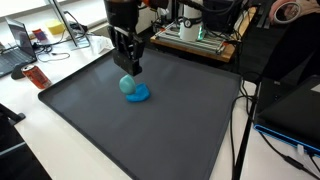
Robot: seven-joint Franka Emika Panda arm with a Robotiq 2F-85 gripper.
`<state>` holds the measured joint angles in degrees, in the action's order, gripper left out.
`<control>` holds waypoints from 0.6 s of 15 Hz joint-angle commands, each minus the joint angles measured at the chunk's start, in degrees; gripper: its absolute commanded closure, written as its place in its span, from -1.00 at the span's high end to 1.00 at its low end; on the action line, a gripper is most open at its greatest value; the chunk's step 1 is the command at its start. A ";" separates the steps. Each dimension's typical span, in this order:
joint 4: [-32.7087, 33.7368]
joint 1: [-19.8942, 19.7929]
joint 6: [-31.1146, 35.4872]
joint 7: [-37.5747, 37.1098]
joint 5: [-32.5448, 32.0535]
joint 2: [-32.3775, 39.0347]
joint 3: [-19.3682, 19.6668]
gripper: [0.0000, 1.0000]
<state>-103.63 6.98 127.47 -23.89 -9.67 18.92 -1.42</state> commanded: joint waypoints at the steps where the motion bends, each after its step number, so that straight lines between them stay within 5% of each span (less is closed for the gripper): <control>1: 1.87 1.40 0.53 -1.96 -2.19 2.12 1.80 -0.57; 3: 0.72 0.86 0.02 -0.08 -0.14 1.47 1.39 -0.57; 4: 0.71 0.87 0.02 -0.08 -0.13 1.74 1.47 -0.07; 9: 0.68 0.89 0.03 -0.07 -0.12 1.86 1.47 -0.07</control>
<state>-103.06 7.35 127.63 -24.16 -10.08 20.78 -0.52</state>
